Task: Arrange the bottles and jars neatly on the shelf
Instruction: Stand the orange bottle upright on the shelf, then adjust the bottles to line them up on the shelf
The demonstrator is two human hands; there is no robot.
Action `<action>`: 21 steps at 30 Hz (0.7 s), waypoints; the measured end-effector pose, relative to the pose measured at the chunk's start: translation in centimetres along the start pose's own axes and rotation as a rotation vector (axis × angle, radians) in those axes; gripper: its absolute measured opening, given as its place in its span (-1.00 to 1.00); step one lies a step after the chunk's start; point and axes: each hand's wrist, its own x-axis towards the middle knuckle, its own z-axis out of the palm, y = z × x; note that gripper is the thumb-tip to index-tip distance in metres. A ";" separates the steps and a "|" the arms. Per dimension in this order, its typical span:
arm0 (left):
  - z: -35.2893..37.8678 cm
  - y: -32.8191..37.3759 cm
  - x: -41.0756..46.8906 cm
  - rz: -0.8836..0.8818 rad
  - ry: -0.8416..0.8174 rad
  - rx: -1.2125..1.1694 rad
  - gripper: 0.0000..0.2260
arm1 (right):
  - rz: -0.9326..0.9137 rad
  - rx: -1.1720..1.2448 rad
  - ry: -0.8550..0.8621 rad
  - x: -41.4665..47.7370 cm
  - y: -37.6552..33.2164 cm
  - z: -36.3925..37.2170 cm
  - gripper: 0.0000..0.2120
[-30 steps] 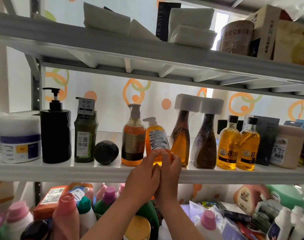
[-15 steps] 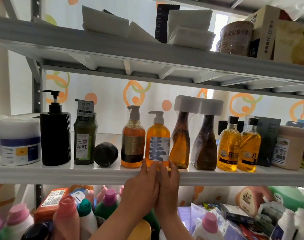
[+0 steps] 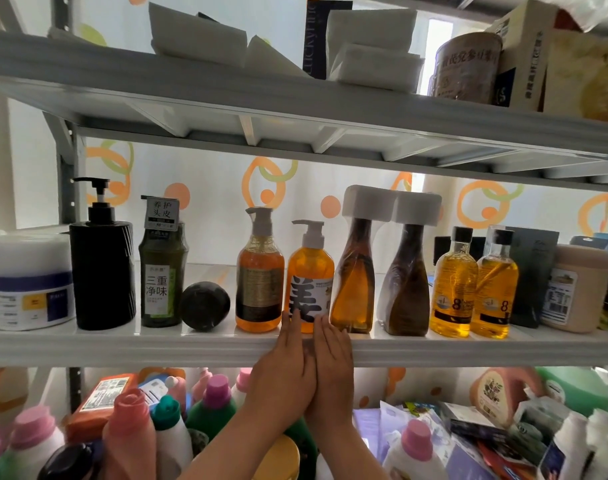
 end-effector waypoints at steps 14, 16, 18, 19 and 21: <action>-1.9 -0.7 -1.1 -0.037 0.155 -0.195 -0.66 | 0.050 0.061 -0.065 0.2 -1.6 -1.4 -0.59; -3.3 -1.2 -1.1 -0.059 0.244 -0.197 -0.73 | 0.026 0.038 -0.097 0.4 -2.6 -1.2 -0.64; -4.9 -2.1 -0.9 -0.091 0.319 -0.172 -0.76 | -0.051 0.022 -0.147 0.6 -4.1 -1.2 -0.68; -5.7 -2.7 -0.8 -0.114 0.352 -0.160 -0.78 | -0.073 0.045 -0.190 0.8 -5.0 -1.2 -0.69; -7.4 -4.1 -0.7 -0.173 0.413 -0.151 -0.83 | -0.069 0.150 -0.274 1.1 -6.7 -1.0 -0.70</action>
